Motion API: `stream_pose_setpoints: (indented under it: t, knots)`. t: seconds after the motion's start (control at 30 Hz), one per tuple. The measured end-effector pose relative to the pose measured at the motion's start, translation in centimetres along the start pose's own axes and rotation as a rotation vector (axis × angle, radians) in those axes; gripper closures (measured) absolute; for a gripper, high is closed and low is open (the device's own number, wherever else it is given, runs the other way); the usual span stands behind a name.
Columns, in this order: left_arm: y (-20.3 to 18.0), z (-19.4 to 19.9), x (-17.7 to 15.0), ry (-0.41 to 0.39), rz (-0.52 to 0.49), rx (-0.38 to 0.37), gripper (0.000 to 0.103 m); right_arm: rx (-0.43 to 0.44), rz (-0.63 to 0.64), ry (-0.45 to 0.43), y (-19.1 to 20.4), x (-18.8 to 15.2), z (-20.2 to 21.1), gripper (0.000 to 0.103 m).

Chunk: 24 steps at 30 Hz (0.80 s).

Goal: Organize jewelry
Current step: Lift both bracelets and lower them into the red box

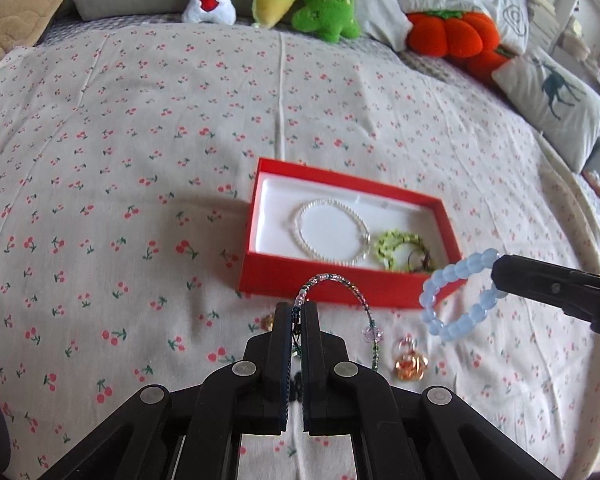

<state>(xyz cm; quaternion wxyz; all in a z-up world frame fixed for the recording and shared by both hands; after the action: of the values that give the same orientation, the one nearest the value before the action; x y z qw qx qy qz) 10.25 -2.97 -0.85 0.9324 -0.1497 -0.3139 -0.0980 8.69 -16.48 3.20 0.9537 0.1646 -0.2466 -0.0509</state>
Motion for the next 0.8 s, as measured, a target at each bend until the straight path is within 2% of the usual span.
stream_pose_setpoints:
  t: [0.33, 0.5, 0.7, 0.8]
  knots:
    - [0.5, -2.4, 3.4, -0.048, 0.088, -0.045, 0.103, 0.028, -0.041, -0.077, 0.0, 4.2, 0.0, 0.091]
    - [0.6, -4.4, 4.4, -0.05, 0.114, -0.064, 0.103, 0.041, -0.036, -0.083, 0.4, 5.6, -1.2, 0.091]
    - [1.1, -6.7, 5.0, -0.042, 0.102, -0.026, 0.103, 0.055, -0.043, -0.049, 0.2, 5.9, -4.0, 0.091]
    - [1.4, -7.5, 4.9, -0.033, 0.089, 0.004, 0.103, 0.033, -0.046, -0.016, -0.5, 5.5, -5.5, 0.091]
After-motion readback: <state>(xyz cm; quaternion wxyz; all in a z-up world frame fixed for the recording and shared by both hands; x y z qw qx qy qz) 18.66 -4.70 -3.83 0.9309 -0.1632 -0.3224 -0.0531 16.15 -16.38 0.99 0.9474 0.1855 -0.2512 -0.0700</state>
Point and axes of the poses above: each gripper's, at about its wrist camera, not at the fingertips, and z roughly against the way its jaws point, y to its left, x to its top, the point moved 8 cm from there along -z, roughly the way its jaws point, and after that the axes turned 2 degrees about -z, right-handed, at the moved point
